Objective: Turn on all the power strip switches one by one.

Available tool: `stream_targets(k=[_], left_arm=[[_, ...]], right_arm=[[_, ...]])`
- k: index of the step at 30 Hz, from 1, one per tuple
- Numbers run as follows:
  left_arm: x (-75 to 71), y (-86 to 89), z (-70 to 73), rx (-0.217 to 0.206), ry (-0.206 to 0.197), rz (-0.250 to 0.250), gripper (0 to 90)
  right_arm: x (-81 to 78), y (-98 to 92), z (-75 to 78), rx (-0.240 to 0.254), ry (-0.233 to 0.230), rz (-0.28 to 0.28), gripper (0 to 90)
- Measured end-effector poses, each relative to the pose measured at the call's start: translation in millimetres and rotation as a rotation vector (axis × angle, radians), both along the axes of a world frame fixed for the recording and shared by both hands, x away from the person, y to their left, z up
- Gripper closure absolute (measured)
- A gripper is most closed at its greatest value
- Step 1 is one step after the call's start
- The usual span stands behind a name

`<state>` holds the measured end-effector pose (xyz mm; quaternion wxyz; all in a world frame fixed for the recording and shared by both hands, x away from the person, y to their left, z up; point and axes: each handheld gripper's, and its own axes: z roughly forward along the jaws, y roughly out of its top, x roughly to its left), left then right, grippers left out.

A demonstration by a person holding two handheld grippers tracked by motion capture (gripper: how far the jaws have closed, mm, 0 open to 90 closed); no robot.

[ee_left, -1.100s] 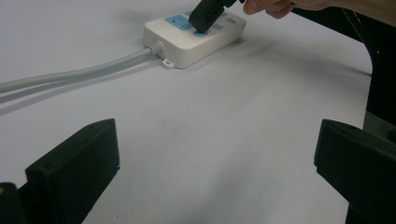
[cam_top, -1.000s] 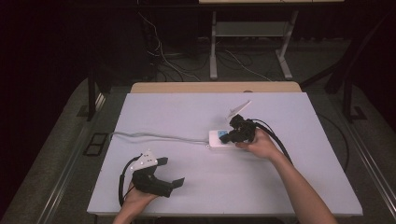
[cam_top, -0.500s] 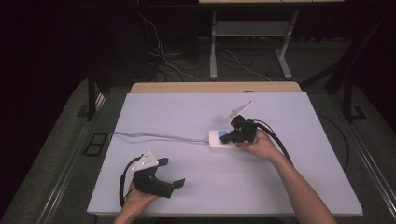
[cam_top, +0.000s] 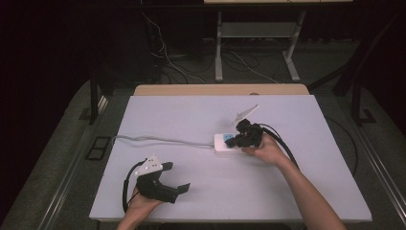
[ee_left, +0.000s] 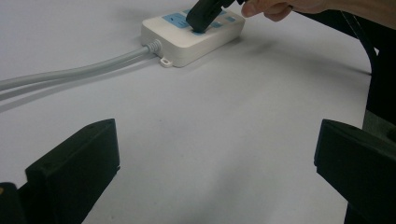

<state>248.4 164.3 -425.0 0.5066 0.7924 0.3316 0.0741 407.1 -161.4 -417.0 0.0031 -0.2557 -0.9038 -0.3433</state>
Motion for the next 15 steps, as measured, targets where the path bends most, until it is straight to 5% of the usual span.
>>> stream_targets(k=[15], left_arm=[[1.3,0.8,-0.3,-0.005,0.002,0.002,0.0]], right_arm=[[-0.5,-11.1,6.6,-0.006,0.013,-0.021,88.2]])
